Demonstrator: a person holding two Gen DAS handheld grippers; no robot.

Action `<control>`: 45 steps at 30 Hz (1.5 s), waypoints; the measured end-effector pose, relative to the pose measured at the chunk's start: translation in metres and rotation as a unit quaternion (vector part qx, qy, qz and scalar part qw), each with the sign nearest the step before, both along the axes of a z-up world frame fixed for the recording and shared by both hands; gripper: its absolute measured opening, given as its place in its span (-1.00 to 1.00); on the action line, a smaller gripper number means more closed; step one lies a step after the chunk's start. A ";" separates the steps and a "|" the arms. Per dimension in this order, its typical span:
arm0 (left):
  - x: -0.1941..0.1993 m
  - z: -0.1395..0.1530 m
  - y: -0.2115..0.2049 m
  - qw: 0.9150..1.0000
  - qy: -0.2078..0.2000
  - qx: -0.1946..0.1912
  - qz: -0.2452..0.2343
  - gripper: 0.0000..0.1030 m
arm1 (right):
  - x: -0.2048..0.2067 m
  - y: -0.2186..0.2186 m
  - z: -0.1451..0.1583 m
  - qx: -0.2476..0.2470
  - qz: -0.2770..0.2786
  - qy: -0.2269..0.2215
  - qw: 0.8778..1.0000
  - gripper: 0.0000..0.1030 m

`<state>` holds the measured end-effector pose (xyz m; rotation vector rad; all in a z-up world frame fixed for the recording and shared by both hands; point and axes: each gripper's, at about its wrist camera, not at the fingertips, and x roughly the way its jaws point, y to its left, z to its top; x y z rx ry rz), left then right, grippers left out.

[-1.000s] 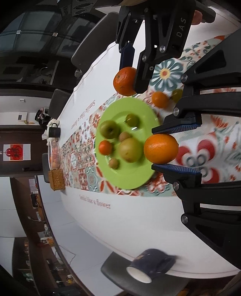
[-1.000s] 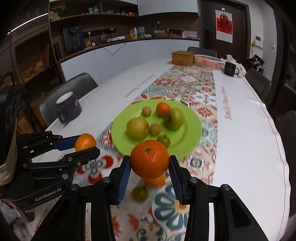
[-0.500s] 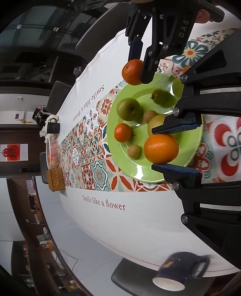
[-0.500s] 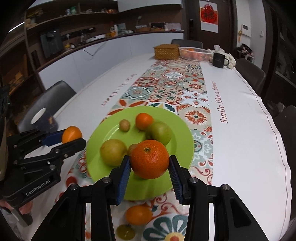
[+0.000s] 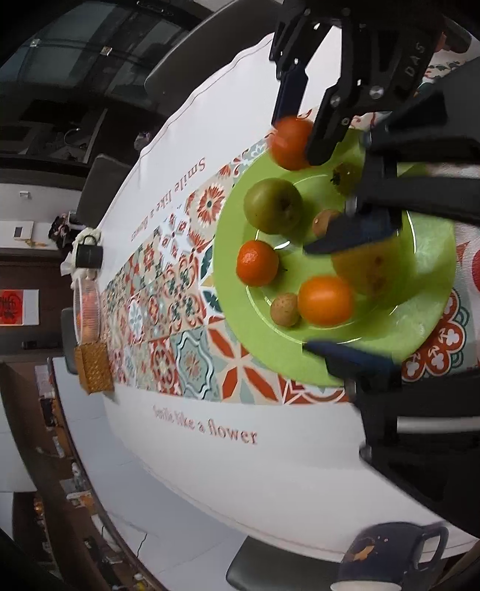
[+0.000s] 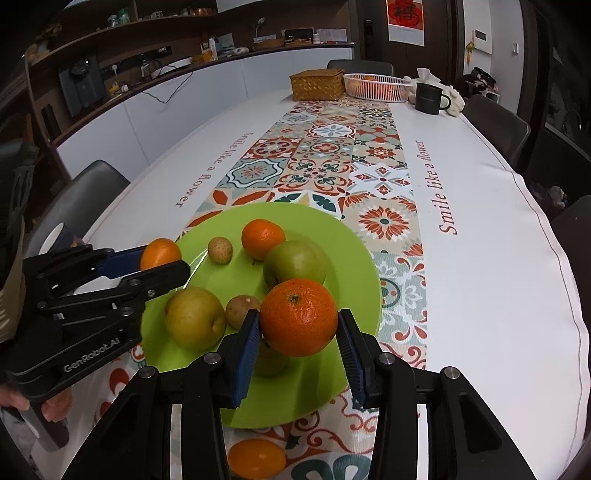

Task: Organize fruits
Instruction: 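Carry the orange with the left tool while the right tool carries the tangerine onto the plate, then open both tools over the plate and lift them away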

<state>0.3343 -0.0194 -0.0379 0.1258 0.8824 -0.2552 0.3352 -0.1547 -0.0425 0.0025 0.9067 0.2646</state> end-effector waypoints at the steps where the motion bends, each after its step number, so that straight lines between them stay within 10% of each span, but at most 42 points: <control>1: -0.002 0.001 0.001 1.000 -0.004 0.001 0.003 0.08 | 0.000 0.000 0.000 -0.002 0.000 -0.001 1.000 -0.03; 27: -0.130 0.054 0.002 0.996 -0.082 0.005 0.040 0.43 | -0.108 -0.019 0.056 -0.010 0.007 -0.106 0.994 0.16; 45: -0.179 0.025 -0.024 0.996 -0.087 0.006 0.014 0.43 | -0.151 -0.039 0.039 -0.028 0.003 -0.113 0.993 0.16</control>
